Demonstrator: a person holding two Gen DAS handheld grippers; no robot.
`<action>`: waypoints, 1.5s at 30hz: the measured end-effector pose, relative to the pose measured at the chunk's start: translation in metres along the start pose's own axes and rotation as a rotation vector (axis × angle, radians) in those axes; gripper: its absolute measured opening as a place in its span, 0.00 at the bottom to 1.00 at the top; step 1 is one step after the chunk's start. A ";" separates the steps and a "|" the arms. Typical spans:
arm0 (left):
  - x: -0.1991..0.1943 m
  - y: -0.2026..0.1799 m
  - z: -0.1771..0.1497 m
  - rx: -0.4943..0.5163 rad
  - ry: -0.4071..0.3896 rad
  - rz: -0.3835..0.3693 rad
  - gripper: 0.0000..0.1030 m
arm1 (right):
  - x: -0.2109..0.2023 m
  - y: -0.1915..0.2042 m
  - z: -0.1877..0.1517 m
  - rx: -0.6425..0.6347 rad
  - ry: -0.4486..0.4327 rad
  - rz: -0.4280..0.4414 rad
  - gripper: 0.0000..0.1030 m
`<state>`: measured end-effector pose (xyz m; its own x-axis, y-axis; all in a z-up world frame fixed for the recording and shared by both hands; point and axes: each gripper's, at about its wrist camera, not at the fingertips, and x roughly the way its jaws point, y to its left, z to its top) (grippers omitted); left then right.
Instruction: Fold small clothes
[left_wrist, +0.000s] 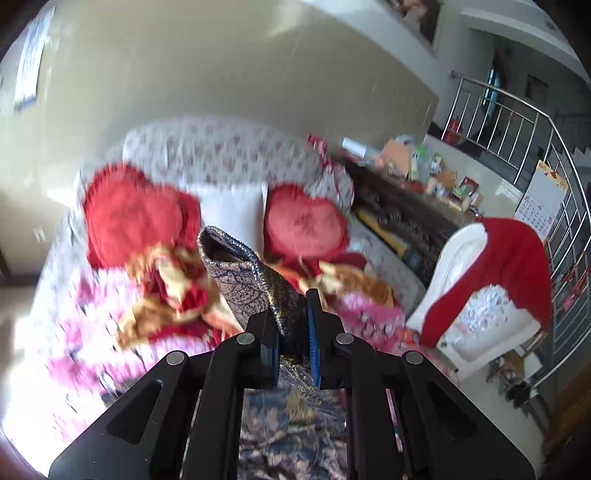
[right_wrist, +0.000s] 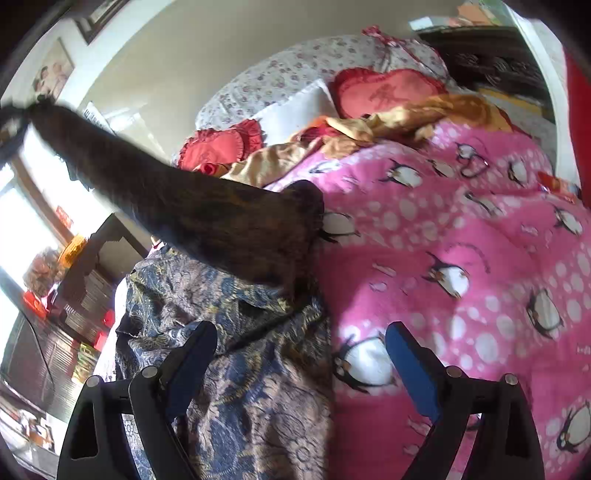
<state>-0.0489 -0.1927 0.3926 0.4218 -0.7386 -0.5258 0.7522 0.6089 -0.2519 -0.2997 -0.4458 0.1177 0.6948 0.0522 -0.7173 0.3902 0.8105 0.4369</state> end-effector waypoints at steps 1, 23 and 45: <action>-0.004 -0.006 0.006 0.015 -0.011 0.010 0.11 | 0.001 0.004 0.002 -0.009 -0.007 -0.002 0.89; -0.020 -0.019 0.016 0.099 -0.009 0.045 0.11 | 0.041 0.031 0.053 -0.265 -0.023 0.062 0.07; 0.094 0.166 -0.277 -0.259 0.399 0.159 0.10 | -0.003 -0.007 0.037 -0.067 0.041 -0.055 0.65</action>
<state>-0.0243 -0.0804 0.0767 0.2567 -0.4937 -0.8309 0.5227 0.7940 -0.3103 -0.2818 -0.4737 0.1367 0.6475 0.0289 -0.7615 0.3849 0.8501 0.3595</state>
